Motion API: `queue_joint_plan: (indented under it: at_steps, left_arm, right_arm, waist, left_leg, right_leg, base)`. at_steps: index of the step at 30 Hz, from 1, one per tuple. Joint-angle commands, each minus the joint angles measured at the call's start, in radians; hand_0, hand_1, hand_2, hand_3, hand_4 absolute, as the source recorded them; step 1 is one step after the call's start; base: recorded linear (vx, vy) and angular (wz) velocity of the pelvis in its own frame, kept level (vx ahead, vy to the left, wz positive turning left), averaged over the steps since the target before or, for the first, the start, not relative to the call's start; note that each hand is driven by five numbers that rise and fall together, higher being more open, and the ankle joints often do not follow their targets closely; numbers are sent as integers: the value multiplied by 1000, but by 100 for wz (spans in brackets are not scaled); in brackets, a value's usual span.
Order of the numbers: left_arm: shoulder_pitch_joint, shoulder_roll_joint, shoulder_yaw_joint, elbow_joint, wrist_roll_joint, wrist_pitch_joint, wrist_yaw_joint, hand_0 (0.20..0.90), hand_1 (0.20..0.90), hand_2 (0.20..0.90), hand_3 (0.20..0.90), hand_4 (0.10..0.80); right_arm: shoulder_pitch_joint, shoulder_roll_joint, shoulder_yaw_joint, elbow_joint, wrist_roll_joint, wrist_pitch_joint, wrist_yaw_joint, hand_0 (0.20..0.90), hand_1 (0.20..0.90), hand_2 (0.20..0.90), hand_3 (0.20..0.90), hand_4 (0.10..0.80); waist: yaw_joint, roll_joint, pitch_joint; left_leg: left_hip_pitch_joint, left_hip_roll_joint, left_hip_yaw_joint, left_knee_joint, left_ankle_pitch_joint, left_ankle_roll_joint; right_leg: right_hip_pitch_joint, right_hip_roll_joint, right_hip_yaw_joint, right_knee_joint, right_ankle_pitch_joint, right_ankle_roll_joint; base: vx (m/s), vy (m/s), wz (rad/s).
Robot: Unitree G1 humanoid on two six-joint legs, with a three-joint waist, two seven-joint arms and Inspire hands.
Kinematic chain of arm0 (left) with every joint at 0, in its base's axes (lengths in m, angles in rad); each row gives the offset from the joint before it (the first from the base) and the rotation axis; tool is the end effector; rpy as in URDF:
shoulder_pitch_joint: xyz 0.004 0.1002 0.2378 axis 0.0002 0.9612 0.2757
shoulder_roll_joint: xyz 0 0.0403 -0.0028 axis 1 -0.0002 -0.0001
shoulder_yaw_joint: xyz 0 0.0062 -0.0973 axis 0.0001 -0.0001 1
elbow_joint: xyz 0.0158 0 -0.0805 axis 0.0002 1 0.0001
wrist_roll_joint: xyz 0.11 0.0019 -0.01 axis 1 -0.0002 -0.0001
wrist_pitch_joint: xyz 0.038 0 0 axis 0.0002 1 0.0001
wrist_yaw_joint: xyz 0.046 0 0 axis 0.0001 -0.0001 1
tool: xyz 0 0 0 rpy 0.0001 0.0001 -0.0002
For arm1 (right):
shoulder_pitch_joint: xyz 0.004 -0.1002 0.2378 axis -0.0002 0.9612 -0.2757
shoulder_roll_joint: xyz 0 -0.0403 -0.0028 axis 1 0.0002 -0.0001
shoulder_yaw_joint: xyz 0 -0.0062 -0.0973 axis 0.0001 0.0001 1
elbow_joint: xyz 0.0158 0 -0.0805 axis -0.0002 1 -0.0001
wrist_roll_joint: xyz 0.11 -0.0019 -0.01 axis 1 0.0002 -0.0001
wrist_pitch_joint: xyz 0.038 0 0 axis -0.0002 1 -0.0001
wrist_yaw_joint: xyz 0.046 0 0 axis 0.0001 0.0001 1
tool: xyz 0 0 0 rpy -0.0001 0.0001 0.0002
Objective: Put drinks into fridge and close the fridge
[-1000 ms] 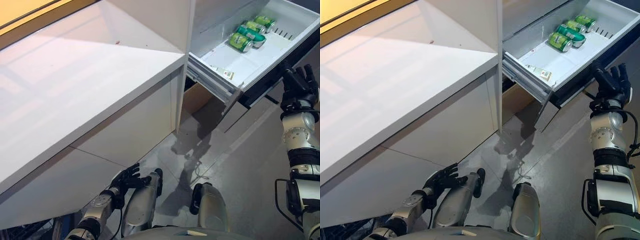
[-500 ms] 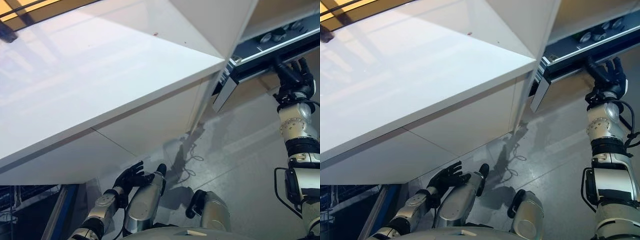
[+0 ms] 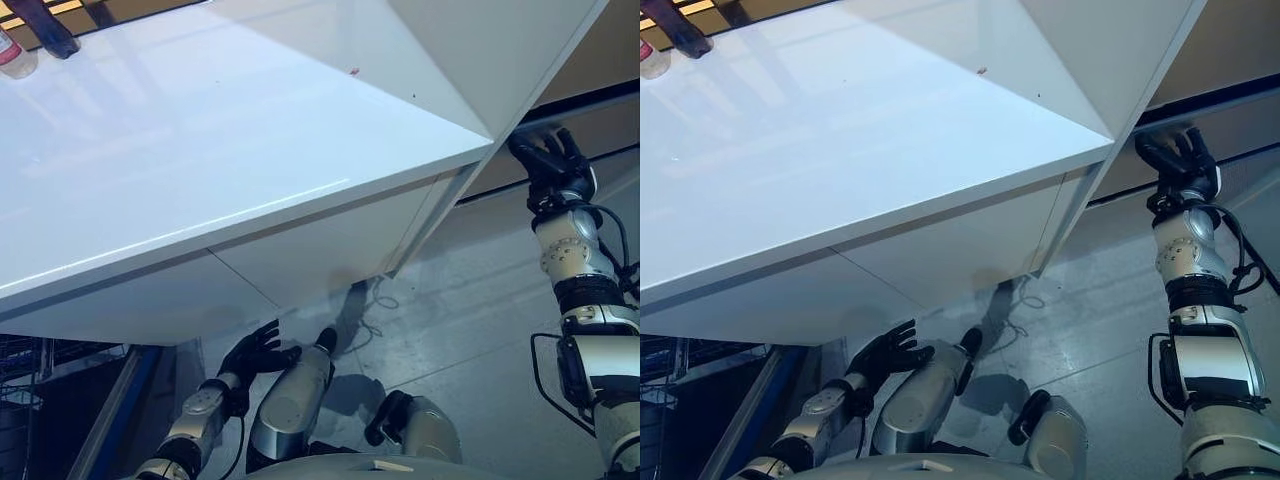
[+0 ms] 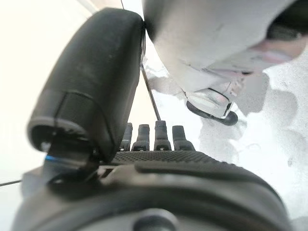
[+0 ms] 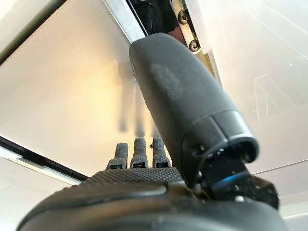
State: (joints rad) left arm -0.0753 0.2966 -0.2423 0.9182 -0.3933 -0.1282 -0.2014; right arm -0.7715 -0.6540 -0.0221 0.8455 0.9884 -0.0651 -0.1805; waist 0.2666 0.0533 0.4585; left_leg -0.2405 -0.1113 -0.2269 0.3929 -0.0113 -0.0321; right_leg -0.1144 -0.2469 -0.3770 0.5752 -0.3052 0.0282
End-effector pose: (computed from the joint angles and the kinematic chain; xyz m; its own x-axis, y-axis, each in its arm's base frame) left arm 0.1568 0.2154 -0.0808 0.7361 -0.1208 -0.6660 0.0918 0.9927 -0.0786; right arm 0.3222 -0.3000 0.1607 0.8868 -0.4616 0.0222 0.3996 0.7901 0.4649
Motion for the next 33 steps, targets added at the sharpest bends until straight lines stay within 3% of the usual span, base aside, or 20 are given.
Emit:
queue_joint_plan:
  at_steps: [1,10,18,25,33]
  left_arm:
    - [148,72,-46,13,98,24,-3,900,900,900,900,800]
    - [104,75,-21,19,120,73,18,900,900,900,900,800]
    - [111,31,8,5,114,83,39,900,900,900,900,800]
    - [99,2,47,46,147,92,17,900,900,900,900,800]
    - [93,-20,47,160,211,61,6,900,900,900,900,800]
  right_arm:
    - [-106,-50,36,-117,-31,-51,63,900,900,900,900,800]
    - [115,56,53,-269,-41,23,127,900,900,900,900,800]
    - [534,195,107,-363,-332,-1,194,900,900,900,900,800]
    - [725,311,172,-116,-601,2,240,900,900,900,900,800]
    - [774,381,131,227,-681,2,190,900,900,900,900,800]
  waist:
    - [1,-19,-75]
    - [-108,-63,-135]
    - [-216,-75,-242]
    - [-271,-71,-309]
    - [-297,-59,-327]
  left_leg:
    - [92,-14,94,-66,-123,104]
    - [162,33,197,-186,-92,96]
    - [254,77,310,-351,-49,65]
    - [317,81,368,-416,-45,48]
    - [341,80,386,-405,-63,58]
  right_leg:
    - [12,81,56,-45,65,-38]
    - [45,143,135,-257,169,5]
    - [105,189,174,-452,236,27]
    - [161,206,177,-561,274,39]
    - [175,220,188,-548,257,29]
  base:
    - [-67,-43,-17]
    - [-81,-63,-39]
    - [-49,-53,-52]
    - [-36,-41,-29]
    - [-10,-15,-7]
